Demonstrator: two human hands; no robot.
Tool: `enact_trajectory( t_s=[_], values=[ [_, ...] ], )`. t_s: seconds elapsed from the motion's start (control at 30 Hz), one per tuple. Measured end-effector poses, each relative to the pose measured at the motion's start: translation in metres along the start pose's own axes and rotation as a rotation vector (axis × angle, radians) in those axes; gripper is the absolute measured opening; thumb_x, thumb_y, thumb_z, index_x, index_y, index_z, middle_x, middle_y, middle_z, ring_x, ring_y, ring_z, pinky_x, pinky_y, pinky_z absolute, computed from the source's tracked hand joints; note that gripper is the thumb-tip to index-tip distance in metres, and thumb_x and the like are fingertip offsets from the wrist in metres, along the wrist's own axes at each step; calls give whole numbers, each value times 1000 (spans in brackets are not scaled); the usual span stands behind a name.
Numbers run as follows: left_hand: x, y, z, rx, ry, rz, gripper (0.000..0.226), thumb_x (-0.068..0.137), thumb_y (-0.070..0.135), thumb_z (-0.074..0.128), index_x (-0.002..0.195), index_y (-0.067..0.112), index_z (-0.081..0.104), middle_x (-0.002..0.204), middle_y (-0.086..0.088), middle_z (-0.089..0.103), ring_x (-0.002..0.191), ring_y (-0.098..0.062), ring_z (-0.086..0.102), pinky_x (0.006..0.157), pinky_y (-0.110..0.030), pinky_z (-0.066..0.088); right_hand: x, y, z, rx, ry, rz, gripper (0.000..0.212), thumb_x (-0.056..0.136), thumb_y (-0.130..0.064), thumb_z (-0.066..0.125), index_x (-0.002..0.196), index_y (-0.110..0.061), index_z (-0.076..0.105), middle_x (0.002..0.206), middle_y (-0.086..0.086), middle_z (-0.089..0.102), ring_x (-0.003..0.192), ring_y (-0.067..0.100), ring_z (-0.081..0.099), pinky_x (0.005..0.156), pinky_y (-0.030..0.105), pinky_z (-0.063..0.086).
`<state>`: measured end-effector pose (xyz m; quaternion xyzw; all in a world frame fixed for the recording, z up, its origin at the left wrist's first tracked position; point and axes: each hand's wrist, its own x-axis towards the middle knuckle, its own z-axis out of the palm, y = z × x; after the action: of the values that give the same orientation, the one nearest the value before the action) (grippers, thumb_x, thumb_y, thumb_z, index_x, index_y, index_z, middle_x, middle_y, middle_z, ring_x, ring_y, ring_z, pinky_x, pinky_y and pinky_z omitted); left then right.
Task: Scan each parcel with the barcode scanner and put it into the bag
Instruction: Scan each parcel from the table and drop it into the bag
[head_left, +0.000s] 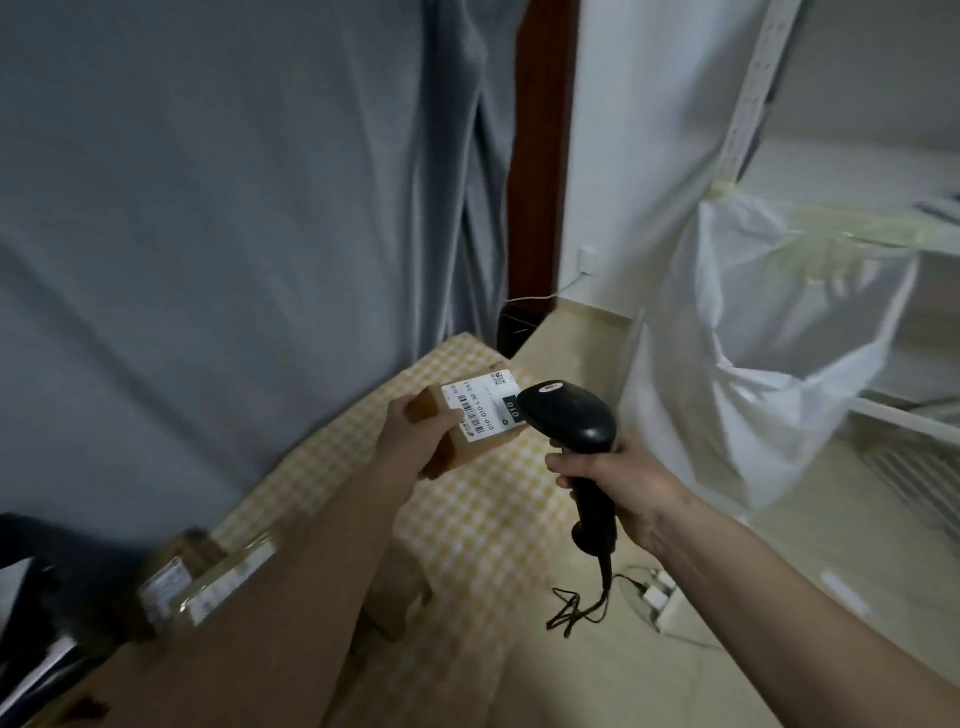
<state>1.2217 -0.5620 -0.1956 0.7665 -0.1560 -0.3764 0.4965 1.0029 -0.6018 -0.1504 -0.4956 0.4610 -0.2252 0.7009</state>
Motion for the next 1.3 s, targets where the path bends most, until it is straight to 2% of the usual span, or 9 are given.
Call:
enact_trajectory(
  t_s=[0.07,0.23,0.37,0.43,0.57,0.7,1.03,1.1,1.3],
  values=[
    [-3,4,38,60,-31,72,64,75,28,81,125,29,43,114,8,56,101,-19,59,73,-33,50,-1,1,-33,13,57,-3,24,78,3,70,101,1,63,73,9,55,63,17,54,58,24,43],
    [-7,11,124,137,-103,195,70,55,35,88,108,36,42,110,3,60,101,-21,63,88,-47,55,-4,3,-110,21,191,-14,27,77,10,67,104,10,61,75,15,52,62,19,52,57,25,43],
    [-15,14,183,220,-65,294,69,62,28,90,110,30,40,119,-5,56,102,-21,59,90,-34,51,-4,8,-163,45,335,-15,27,76,11,66,103,8,63,79,17,57,67,21,54,61,27,46],
    [-17,15,208,248,-58,331,72,59,30,91,112,27,41,122,-9,55,104,-24,60,91,-35,51,-2,12,-186,68,419,-14,28,76,10,66,104,3,64,83,17,60,73,23,56,64,29,46],
    [-15,20,253,278,-87,374,77,60,27,91,118,21,42,127,-13,53,103,-24,59,83,-26,45,1,18,-223,90,546,6,22,78,7,66,100,7,64,78,16,58,73,25,54,69,35,43],
    [-1,34,296,319,-134,398,77,60,27,91,120,21,41,129,-15,49,95,-23,55,86,-30,48,16,18,-257,93,648,21,20,79,5,66,99,7,65,78,16,61,74,25,56,71,36,44],
    [71,101,382,400,-222,464,80,60,30,90,121,26,39,129,-15,42,107,-31,54,93,-38,49,102,-20,-316,85,769,43,18,78,4,68,95,6,67,75,15,62,66,22,57,67,34,45],
    [88,115,396,403,-242,475,79,61,30,90,120,27,39,129,-14,41,103,-27,53,94,-37,49,119,-30,-322,118,781,39,18,78,5,67,96,4,66,76,16,62,64,20,58,66,34,46],
    [127,151,440,413,-277,479,78,63,30,89,122,28,38,132,-13,38,95,-21,48,79,-28,42,158,-50,-345,165,816,36,17,75,5,70,91,-1,68,77,14,64,65,21,61,68,35,47]
  ],
)
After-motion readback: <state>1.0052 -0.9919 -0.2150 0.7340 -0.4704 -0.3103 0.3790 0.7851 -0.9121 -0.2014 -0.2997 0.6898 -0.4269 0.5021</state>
